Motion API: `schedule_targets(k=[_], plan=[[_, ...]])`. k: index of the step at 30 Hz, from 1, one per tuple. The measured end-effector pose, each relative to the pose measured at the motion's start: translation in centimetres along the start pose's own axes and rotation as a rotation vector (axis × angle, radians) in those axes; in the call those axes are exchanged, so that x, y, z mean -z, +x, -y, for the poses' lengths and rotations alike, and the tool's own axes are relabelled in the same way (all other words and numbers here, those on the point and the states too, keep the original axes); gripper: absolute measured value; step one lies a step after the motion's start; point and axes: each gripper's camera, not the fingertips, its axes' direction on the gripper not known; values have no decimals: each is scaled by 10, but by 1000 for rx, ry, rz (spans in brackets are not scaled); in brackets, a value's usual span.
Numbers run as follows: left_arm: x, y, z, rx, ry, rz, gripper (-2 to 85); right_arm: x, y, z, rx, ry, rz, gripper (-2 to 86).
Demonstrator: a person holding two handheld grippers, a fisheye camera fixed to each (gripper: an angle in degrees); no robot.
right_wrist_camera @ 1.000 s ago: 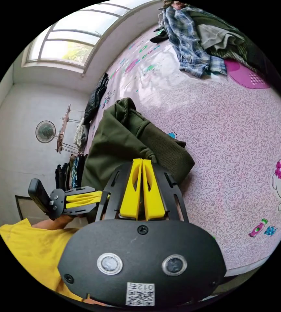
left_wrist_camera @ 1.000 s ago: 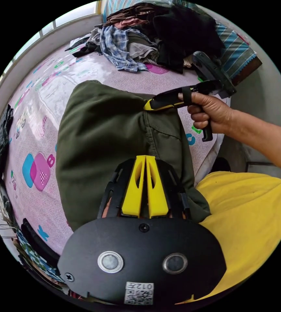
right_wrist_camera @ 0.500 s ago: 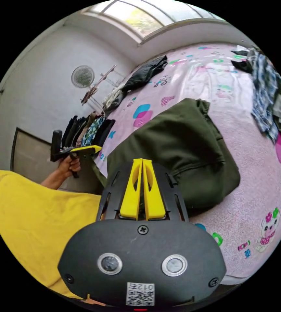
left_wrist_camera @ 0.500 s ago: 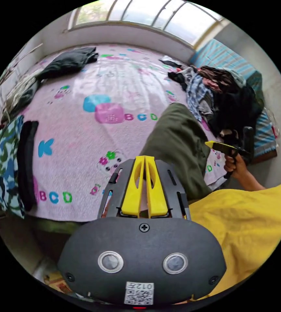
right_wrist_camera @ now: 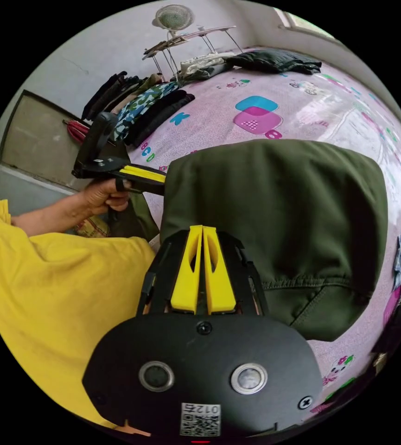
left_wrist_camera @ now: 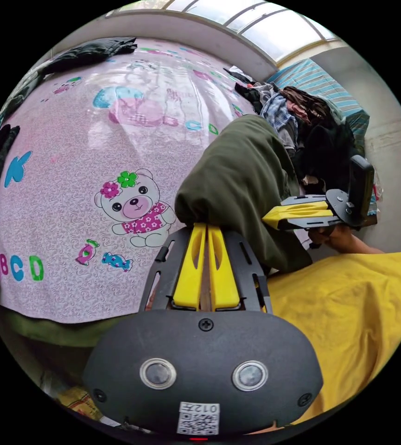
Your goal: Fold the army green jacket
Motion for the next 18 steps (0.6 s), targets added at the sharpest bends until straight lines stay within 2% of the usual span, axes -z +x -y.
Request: schedule_targets(k=[2, 7, 11, 15, 18], plan=[[2, -14, 2, 3, 4, -23, 3, -1, 5, 5, -12, -11, 26, -1], [21, -76, -5, 187, 87, -285, 4, -3, 8, 14, -2, -38, 39, -1], [27, -99, -1, 208, 80, -325, 5, -6, 8, 19, -4, -40, 30, -1], [23, -139, 0, 360, 77, -418, 6, -11, 7, 24, 10, -45, 11, -1], [26, -153, 3, 352, 74, -419, 7, -14, 8, 25, 15, -41, 6, -1]])
